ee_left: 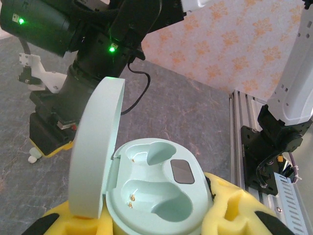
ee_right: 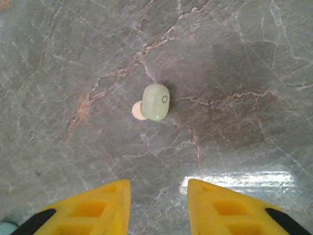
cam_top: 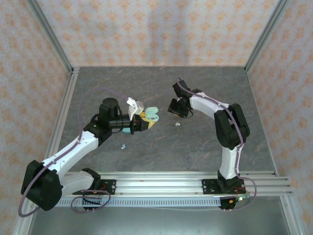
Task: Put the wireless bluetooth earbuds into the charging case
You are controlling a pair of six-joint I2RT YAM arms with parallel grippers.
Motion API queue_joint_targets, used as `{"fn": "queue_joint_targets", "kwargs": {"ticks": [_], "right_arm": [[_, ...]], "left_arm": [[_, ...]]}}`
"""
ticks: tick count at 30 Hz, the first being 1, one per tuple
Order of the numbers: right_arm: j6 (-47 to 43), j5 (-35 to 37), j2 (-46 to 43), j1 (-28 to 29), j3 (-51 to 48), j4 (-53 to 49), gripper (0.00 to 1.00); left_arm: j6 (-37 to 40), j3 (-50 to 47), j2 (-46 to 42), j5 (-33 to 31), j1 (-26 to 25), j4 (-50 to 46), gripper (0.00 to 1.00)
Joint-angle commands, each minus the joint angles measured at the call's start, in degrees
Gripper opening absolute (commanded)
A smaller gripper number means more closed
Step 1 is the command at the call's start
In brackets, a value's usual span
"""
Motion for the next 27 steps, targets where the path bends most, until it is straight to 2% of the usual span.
{"fn": "queue_joint_targets", "kwargs": {"ticks": [1, 27], "right_arm": [[1.0, 2.8, 2.0, -0.6, 2.4, 1.0, 0.36], [-0.8, 4.1, 10.0, -1.1, 8.4, -0.2, 0.33]], "left_arm": [[1.3, 0.2, -0.7, 0.0, 0.7, 0.3, 0.1], [2.2, 0.8, 0.3, 0.0, 1.0, -0.7, 0.1]]}}
